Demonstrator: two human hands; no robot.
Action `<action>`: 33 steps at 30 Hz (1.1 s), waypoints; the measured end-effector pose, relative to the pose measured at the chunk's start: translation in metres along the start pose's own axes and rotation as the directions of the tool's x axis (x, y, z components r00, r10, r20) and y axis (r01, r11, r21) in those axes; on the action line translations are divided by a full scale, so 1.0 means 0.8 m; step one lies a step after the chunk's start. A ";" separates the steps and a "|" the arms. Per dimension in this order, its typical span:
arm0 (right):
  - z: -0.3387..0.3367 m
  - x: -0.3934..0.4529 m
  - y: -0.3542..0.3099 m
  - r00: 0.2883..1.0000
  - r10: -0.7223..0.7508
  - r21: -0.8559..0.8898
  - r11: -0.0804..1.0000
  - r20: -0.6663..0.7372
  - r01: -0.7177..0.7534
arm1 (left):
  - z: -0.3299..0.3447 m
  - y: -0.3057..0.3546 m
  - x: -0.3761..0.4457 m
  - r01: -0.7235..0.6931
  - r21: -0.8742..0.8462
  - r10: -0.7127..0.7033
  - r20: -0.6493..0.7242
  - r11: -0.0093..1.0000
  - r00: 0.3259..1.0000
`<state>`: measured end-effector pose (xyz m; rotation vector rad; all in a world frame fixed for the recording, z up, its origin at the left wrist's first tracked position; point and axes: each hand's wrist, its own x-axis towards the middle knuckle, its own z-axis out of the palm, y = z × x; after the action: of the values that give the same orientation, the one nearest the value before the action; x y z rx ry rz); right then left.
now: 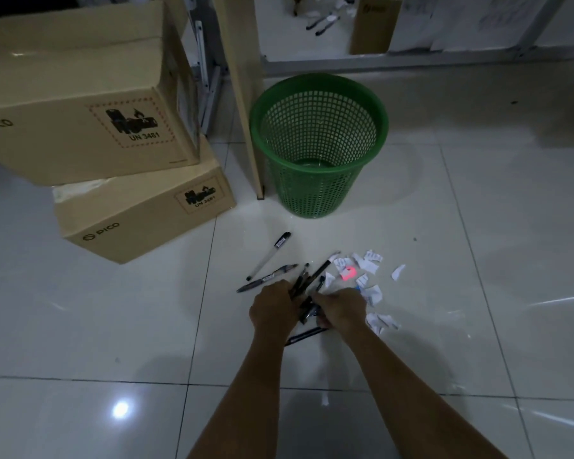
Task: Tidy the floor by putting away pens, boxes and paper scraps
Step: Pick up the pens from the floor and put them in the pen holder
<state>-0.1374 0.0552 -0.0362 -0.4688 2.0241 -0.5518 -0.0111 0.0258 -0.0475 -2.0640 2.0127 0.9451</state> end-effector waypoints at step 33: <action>0.032 -0.023 -0.008 0.970 -0.123 -0.071 0.987 0.210 0.141 | -0.007 -0.041 -0.004 0.187 -0.625 -0.080 0.195 0.758 0.978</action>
<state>-0.1053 0.0552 -0.0312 -0.6887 1.8331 -0.4776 0.0217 0.0298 -0.0520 -2.2820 1.5533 1.9087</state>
